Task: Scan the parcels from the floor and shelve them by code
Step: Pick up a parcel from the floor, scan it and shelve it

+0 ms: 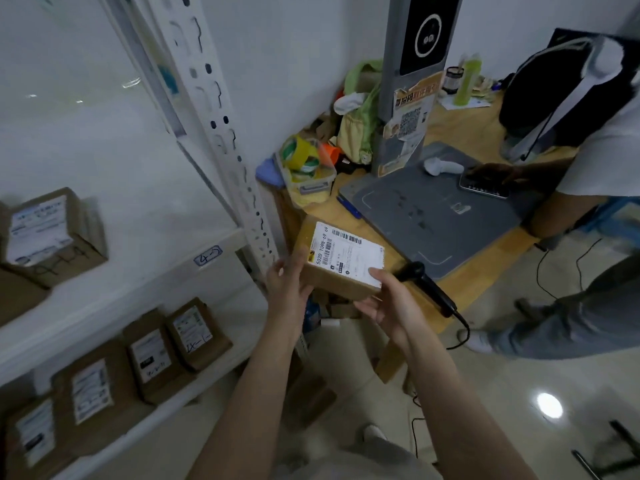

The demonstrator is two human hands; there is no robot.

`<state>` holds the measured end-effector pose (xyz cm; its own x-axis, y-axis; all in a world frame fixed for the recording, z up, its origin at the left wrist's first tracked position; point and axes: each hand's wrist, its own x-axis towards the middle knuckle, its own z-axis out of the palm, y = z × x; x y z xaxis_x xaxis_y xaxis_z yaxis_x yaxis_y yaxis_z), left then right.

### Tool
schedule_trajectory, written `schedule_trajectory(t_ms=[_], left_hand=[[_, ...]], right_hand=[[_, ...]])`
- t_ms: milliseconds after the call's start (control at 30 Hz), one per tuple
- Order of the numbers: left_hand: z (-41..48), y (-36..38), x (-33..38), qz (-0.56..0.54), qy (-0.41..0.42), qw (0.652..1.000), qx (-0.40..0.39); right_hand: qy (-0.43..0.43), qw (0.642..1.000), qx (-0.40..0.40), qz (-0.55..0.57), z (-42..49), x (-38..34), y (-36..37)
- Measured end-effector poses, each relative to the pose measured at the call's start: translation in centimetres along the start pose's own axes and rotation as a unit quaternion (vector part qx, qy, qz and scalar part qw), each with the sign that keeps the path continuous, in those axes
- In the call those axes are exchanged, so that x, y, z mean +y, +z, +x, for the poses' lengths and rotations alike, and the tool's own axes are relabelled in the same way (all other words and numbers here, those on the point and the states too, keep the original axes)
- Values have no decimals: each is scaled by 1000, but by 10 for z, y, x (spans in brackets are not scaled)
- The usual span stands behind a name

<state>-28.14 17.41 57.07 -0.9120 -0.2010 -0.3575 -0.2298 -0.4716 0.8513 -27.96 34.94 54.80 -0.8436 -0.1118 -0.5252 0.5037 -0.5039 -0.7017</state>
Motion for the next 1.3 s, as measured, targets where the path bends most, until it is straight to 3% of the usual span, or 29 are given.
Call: schedule_trajectory(t_ms=[100,200,267,300,333,400,467,567,667,867,1000,1200,1300], left_hand=[[-4,40,-35,39,-28,999,-3],[9,62,-65,69,-43,995,63],[18,73,-70,74,-47,990,107],[20,75,-69,73,-48,989,119],[23,76,-69,71,-45,988,128],[27,77,-69,77,-45,985,148],[29,77,-69,87,-48,983,156],[27,75,-67,91,-47,981,163],[29,67,-67,94,-33,982,161],[24,63,-55,111,-30,975,190],[29,56,-53,121,-27,970,209],[30,53,-53,126,-14,969,210],[26,55,-51,138,-8,970,202]], right_hand=[[22,999,-35,-35,15,-8,-8],[27,996,-48,-70,32,-17,-25],[-2,993,-6,-121,51,-23,-47],[-32,982,53,-178,62,-22,-60],[-64,956,119,-259,74,-22,-77],[-107,870,220,-429,98,-20,-118],[-85,806,249,-531,120,-15,-154],[-2,770,207,-604,143,-7,-181],[23,741,179,-647,141,-11,-175],[-41,785,144,-600,147,-13,-168],[-106,851,106,-503,131,-30,-139],[-219,868,-18,-444,93,-70,-72],[-234,867,-94,-431,72,-75,-46]])
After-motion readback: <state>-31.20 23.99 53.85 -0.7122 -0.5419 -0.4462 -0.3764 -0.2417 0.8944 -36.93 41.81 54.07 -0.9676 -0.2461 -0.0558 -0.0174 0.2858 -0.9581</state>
